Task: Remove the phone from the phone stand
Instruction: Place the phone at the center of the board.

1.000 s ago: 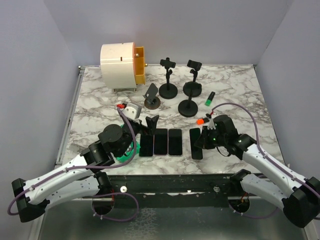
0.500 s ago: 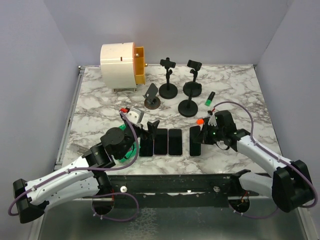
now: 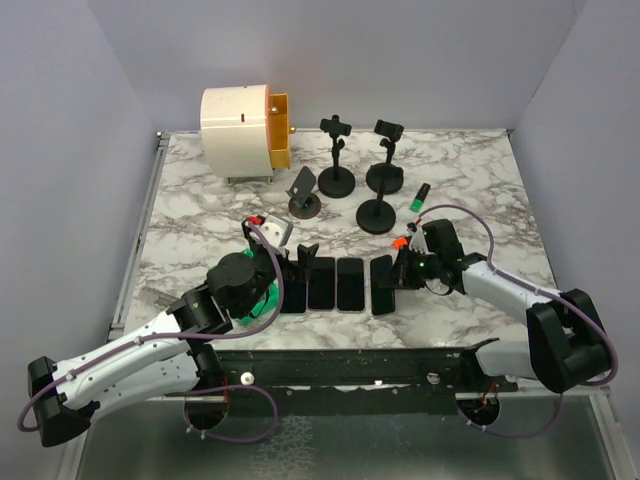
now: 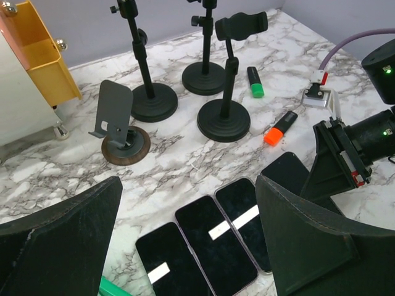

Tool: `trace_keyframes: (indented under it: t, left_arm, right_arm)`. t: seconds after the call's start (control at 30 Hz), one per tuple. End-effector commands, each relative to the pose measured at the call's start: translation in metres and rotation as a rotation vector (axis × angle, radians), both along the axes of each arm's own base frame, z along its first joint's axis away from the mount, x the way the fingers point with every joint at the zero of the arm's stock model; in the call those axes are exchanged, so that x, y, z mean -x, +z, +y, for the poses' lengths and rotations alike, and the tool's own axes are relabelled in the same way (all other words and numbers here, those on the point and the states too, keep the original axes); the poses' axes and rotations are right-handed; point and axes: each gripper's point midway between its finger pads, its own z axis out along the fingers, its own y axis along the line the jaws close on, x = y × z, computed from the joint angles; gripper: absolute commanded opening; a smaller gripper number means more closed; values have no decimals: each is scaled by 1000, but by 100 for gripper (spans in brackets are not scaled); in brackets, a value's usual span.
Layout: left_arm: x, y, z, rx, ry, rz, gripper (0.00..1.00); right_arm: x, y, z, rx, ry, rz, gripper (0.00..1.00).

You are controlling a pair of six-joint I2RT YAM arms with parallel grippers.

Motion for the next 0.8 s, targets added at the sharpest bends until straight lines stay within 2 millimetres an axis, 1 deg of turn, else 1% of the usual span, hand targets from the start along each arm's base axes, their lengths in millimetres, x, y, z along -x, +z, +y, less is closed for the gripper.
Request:
trace_keyframes:
  t: [0.0,0.17,0.37,0.5,0.6,0.77]
  left_arm:
    - [-1,0,1,2,3,16,89]
    - [0,-1,-1,3,-12,21,89]
    - [1,-2,-3,5,-23,26,89]
    - [1,-2,-4,9,-25,27,89]
    - [1,-2,-4,9,-26,29,89]
    - [1,-3,-4,7,-27,31,89]
  right_arm:
    - [-13,0,5,-22,-2,-29,1]
    - [-14,-8,4,-10,-7,-12,8]
    - [-13,-17,-2,17,-29,2,23]
    - [-11,-23,-6,25,-39,14,30]
    - [-11,-24,-7,28,-44,14,34]
    - [-10,-23,-13,48,-58,8,44]
